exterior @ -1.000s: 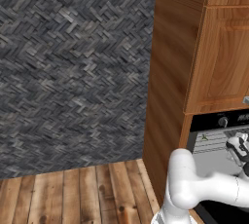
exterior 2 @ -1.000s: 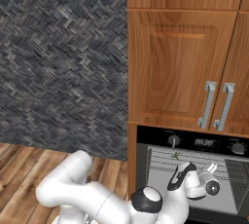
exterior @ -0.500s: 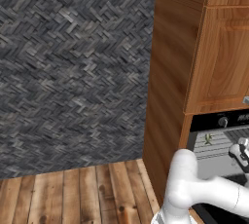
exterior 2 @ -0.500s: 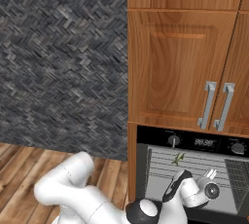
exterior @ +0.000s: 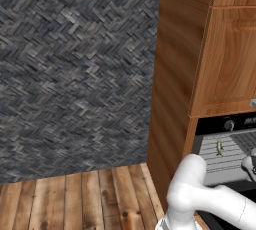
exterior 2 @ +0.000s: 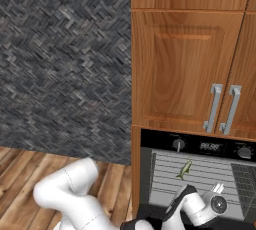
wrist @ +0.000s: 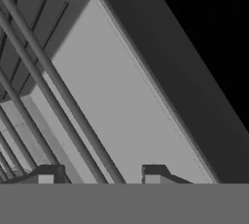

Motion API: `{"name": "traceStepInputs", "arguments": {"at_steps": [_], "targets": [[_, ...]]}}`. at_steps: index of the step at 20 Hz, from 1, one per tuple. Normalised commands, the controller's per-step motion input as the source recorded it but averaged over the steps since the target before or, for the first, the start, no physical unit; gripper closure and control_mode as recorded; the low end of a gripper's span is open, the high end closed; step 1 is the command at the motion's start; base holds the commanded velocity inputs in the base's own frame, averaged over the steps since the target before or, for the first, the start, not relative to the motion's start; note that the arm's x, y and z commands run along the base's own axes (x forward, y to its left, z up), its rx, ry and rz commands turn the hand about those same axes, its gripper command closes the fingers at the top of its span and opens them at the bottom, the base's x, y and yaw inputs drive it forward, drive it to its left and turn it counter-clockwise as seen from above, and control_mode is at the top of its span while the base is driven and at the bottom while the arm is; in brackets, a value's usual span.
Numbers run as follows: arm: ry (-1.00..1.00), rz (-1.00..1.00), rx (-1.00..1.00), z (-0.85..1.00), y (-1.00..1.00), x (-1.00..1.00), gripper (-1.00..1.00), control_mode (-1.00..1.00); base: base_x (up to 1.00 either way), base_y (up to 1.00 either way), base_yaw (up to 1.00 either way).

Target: Take the fish from the oven and place it on the plate on the counter.

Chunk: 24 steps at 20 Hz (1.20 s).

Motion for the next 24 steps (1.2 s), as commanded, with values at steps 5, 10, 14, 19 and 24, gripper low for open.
{"name": "traceStepInputs", "arguments": {"at_steps": [5,10,14,19,24], "targets": [[0.08,0.0,0.04,-0.62,-0.23,-1.0,1.0,-1.0,0.0,0.0,0.0],[0.06,0.0,0.06,-0.63,-0.28,-1.0,1.0,-1.0,0.0,0.0,0.0],[0.05,0.0,0.08,-0.54,-0.31,-1.0,1.0,-1.0,0.0,0.0,0.0],[0.01,0.0,0.1,-0.49,-0.36,-1.0,1.0,-1.0,0.0,0.0,0.0],[-0.02,0.0,0.1,-0.23,-0.39,-1.0,1.0,-1.0,0.0,0.0,0.0]]}}
